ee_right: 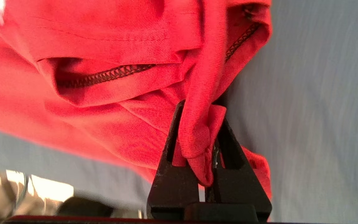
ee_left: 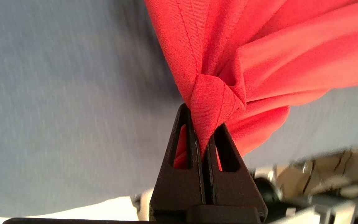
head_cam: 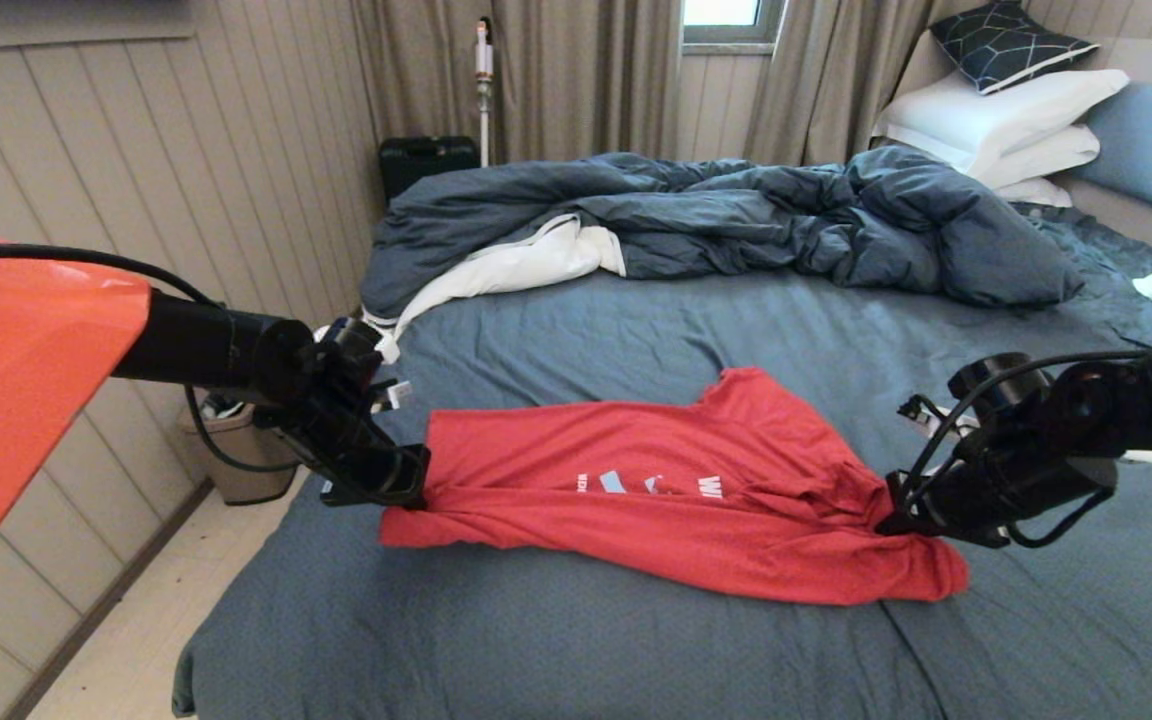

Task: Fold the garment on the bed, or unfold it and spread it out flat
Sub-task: Fold the red T-shirt

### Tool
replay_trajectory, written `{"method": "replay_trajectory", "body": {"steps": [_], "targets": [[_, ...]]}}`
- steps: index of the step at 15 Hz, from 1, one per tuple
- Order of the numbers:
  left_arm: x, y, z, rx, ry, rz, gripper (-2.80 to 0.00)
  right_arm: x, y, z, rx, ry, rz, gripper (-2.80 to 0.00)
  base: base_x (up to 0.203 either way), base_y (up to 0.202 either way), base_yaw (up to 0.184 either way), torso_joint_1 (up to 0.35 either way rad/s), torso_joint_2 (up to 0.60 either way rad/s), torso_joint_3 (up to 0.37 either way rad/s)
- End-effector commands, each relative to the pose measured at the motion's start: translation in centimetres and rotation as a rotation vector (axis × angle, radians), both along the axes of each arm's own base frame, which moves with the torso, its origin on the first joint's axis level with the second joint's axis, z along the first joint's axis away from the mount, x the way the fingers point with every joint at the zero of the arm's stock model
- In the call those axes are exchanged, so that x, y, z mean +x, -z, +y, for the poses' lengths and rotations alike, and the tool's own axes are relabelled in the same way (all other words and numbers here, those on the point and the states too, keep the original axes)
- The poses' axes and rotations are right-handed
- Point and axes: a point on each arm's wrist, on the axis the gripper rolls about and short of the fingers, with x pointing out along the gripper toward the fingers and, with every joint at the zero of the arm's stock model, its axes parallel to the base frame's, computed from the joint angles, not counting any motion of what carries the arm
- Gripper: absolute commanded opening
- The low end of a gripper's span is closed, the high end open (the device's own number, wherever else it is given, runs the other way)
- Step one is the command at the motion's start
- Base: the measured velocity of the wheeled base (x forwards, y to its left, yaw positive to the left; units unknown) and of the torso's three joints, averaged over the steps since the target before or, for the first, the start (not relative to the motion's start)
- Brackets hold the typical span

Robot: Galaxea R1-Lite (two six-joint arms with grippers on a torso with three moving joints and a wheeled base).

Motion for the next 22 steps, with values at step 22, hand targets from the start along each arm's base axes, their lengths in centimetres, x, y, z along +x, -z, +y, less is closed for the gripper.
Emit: {"method": "replay_trajectory", "body": {"steps": [22], "targets": [[-4.8, -2.9, 1.4, 0.092, 0.221, 0.179, -2.8, -4.5, -2.6, -0.7, -0.024, -0.153, 0.229, -2.8, 0.0, 0.0, 0.0, 0.0, 0.0, 0.0]]}}
